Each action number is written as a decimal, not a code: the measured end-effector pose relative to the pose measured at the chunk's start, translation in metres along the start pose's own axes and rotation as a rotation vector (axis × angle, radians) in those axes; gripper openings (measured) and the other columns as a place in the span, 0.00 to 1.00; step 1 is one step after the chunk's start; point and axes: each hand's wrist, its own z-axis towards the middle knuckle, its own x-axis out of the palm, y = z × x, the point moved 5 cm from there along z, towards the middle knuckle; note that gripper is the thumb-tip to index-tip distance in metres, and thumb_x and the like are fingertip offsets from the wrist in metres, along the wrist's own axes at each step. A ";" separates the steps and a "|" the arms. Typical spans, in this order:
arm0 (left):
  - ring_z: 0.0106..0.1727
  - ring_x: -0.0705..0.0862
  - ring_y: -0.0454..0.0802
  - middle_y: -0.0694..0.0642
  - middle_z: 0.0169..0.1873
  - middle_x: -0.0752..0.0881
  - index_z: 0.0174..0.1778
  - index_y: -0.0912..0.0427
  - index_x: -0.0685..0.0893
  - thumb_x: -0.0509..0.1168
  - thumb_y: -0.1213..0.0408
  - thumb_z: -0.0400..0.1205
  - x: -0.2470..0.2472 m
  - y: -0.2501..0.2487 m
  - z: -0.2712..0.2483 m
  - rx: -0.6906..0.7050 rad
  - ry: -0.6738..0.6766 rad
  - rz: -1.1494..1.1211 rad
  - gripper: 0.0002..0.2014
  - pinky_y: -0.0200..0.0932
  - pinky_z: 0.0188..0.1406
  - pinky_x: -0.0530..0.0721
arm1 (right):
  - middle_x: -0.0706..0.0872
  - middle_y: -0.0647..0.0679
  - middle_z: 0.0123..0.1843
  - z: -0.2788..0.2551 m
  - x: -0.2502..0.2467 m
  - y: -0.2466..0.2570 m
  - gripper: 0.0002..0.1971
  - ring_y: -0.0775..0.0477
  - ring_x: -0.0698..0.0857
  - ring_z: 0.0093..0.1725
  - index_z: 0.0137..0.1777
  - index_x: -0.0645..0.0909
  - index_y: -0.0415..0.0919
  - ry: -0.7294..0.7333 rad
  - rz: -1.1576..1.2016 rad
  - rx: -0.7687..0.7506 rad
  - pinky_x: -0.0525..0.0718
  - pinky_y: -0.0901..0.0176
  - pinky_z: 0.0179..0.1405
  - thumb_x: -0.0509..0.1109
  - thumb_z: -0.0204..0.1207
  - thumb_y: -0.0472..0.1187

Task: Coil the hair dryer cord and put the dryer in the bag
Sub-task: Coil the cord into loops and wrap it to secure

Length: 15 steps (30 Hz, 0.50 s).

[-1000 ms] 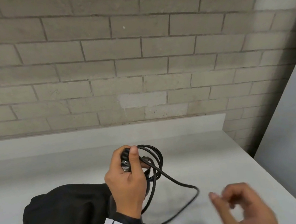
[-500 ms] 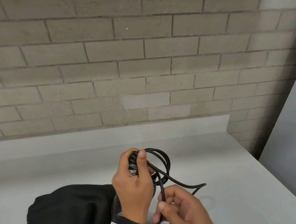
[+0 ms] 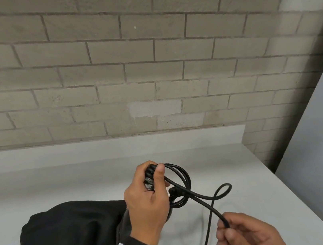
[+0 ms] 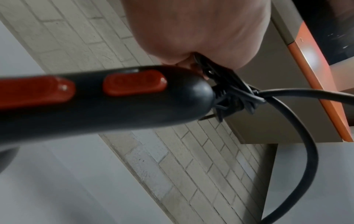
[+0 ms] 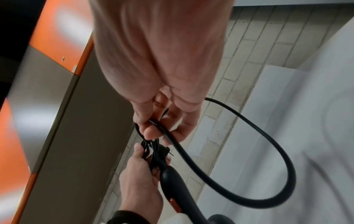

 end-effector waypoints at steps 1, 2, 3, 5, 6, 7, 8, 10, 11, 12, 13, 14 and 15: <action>0.31 0.88 0.40 0.43 0.35 0.88 0.45 0.47 0.81 0.62 0.47 0.82 0.000 -0.001 0.000 0.006 0.001 -0.005 0.09 0.24 0.34 0.79 | 0.87 0.30 0.31 0.000 0.001 -0.002 0.31 0.35 0.85 0.25 0.36 0.91 0.38 -0.008 0.051 0.023 0.86 0.56 0.32 0.88 0.42 0.64; 0.31 0.88 0.39 0.44 0.33 0.88 0.45 0.46 0.81 0.62 0.47 0.82 -0.001 -0.002 0.000 0.010 -0.002 -0.006 0.08 0.23 0.34 0.78 | 0.86 0.30 0.31 0.000 0.004 -0.005 0.33 0.36 0.84 0.24 0.36 0.91 0.36 -0.016 0.123 0.058 0.87 0.54 0.32 0.90 0.38 0.61; 0.31 0.88 0.38 0.45 0.31 0.88 0.45 0.46 0.81 0.62 0.47 0.81 -0.001 -0.004 -0.001 0.012 -0.008 -0.007 0.08 0.23 0.34 0.78 | 0.86 0.30 0.30 0.000 0.010 -0.007 0.34 0.38 0.82 0.23 0.36 0.90 0.35 -0.023 0.201 0.090 0.87 0.52 0.30 0.91 0.34 0.58; 0.32 0.87 0.34 0.44 0.25 0.86 0.45 0.48 0.81 0.63 0.48 0.81 0.000 -0.007 -0.002 0.026 -0.016 0.008 0.08 0.20 0.34 0.77 | 0.85 0.32 0.30 0.001 0.029 -0.005 0.32 0.40 0.81 0.22 0.35 0.90 0.34 0.004 0.346 0.112 0.86 0.50 0.29 0.93 0.31 0.53; 0.32 0.87 0.33 0.42 0.26 0.85 0.45 0.50 0.82 0.63 0.49 0.81 0.002 -0.008 -0.003 0.037 -0.015 0.020 0.09 0.20 0.33 0.76 | 0.86 0.33 0.30 0.003 0.040 -0.004 0.31 0.41 0.81 0.23 0.36 0.90 0.35 0.041 0.369 0.114 0.86 0.50 0.30 0.93 0.34 0.53; 0.32 0.87 0.35 0.42 0.26 0.86 0.45 0.51 0.82 0.64 0.49 0.81 0.002 -0.008 -0.004 0.040 -0.012 0.026 0.09 0.21 0.33 0.77 | 0.87 0.35 0.31 0.005 0.048 -0.003 0.30 0.42 0.81 0.23 0.39 0.91 0.37 0.101 0.350 0.097 0.85 0.50 0.31 0.92 0.40 0.55; 0.32 0.87 0.37 0.44 0.27 0.86 0.45 0.51 0.83 0.64 0.48 0.81 0.002 -0.006 -0.004 0.031 -0.013 0.025 0.10 0.25 0.32 0.79 | 0.88 0.36 0.32 0.006 0.054 -0.002 0.27 0.44 0.81 0.24 0.41 0.91 0.39 0.149 0.312 0.063 0.83 0.50 0.33 0.90 0.46 0.57; 0.31 0.88 0.41 0.46 0.29 0.87 0.45 0.51 0.83 0.63 0.45 0.81 -0.004 -0.001 -0.002 -0.009 -0.044 0.001 0.13 0.32 0.33 0.82 | 0.88 0.37 0.33 0.008 0.052 0.000 0.24 0.46 0.80 0.25 0.43 0.91 0.42 0.178 0.242 -0.019 0.81 0.49 0.34 0.86 0.55 0.60; 0.31 0.88 0.42 0.46 0.29 0.88 0.45 0.50 0.83 0.63 0.44 0.81 -0.009 0.002 0.001 -0.033 -0.068 -0.014 0.13 0.35 0.34 0.84 | 0.88 0.36 0.32 0.009 0.044 0.000 0.25 0.46 0.80 0.24 0.44 0.91 0.42 0.136 0.223 -0.050 0.80 0.50 0.32 0.86 0.54 0.60; 0.31 0.89 0.42 0.45 0.30 0.88 0.45 0.50 0.83 0.63 0.44 0.81 -0.014 0.004 0.005 -0.053 -0.089 -0.026 0.14 0.37 0.35 0.85 | 0.87 0.35 0.30 0.010 0.030 -0.001 0.26 0.46 0.79 0.23 0.43 0.92 0.42 0.058 0.217 -0.069 0.80 0.51 0.29 0.87 0.51 0.61; 0.31 0.89 0.42 0.44 0.30 0.89 0.45 0.50 0.83 0.63 0.44 0.81 -0.019 0.005 0.008 -0.067 -0.105 -0.035 0.14 0.41 0.37 0.86 | 0.87 0.34 0.29 0.010 0.015 -0.002 0.27 0.46 0.78 0.22 0.41 0.92 0.42 -0.017 0.220 -0.087 0.79 0.53 0.27 0.88 0.48 0.62; 0.31 0.89 0.42 0.44 0.31 0.89 0.45 0.51 0.83 0.62 0.44 0.82 -0.023 0.006 0.012 -0.079 -0.120 -0.039 0.14 0.44 0.38 0.87 | 0.86 0.34 0.28 0.010 0.001 -0.002 0.29 0.45 0.78 0.22 0.41 0.92 0.42 -0.070 0.189 -0.093 0.79 0.55 0.26 0.88 0.47 0.63; 0.32 0.90 0.42 0.44 0.31 0.89 0.45 0.52 0.83 0.62 0.44 0.82 -0.027 0.008 0.015 -0.091 -0.131 -0.043 0.15 0.49 0.40 0.87 | 0.86 0.33 0.29 0.009 -0.013 -0.002 0.30 0.44 0.78 0.23 0.43 0.92 0.41 -0.094 0.123 -0.100 0.80 0.56 0.26 0.87 0.48 0.64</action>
